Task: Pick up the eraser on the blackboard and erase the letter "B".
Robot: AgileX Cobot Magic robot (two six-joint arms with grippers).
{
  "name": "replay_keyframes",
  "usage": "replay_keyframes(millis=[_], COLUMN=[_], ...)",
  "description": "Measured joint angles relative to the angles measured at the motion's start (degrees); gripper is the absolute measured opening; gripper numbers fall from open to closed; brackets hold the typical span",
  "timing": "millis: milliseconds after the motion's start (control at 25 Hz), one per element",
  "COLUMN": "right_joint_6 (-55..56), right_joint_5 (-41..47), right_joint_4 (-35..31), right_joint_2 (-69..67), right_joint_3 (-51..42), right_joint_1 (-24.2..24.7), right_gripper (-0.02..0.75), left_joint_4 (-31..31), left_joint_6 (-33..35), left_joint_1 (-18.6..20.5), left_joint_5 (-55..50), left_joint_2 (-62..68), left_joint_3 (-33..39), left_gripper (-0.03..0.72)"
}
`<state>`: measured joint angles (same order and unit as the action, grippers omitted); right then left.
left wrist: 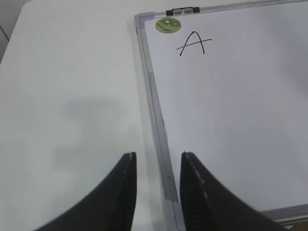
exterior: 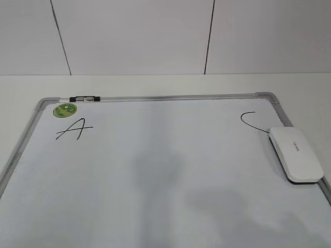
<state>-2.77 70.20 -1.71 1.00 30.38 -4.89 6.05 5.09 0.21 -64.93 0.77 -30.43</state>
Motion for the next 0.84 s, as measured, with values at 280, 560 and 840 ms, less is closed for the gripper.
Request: replay_keyframes(millis=[280,560,840], right_joint_6=[0.00,0.00,0.00], right_joint_5=[-3.42,-3.56,-3.74], right_joint_4=[0.56,0.56,0.56], right_joint_2=[0.09,0.09,0.09], right_joint_3=[-1.90,-1.90,-1.90], right_joint_1=[0.00,0.00,0.00], right_gripper=[0.585,0.585,0.585], left_joint_4=[0.00,0.00,0.00], left_joint_6=[0.00,0.00,0.00], left_joint_1=[-0.85,-1.01,-1.01], left_joint_5=[0.98,0.98,0.98], left_joint_2=[0.00,0.00,0.00], left_joint_3=[0.10,0.10,0.22], left_gripper=[0.237,0.237,0.237])
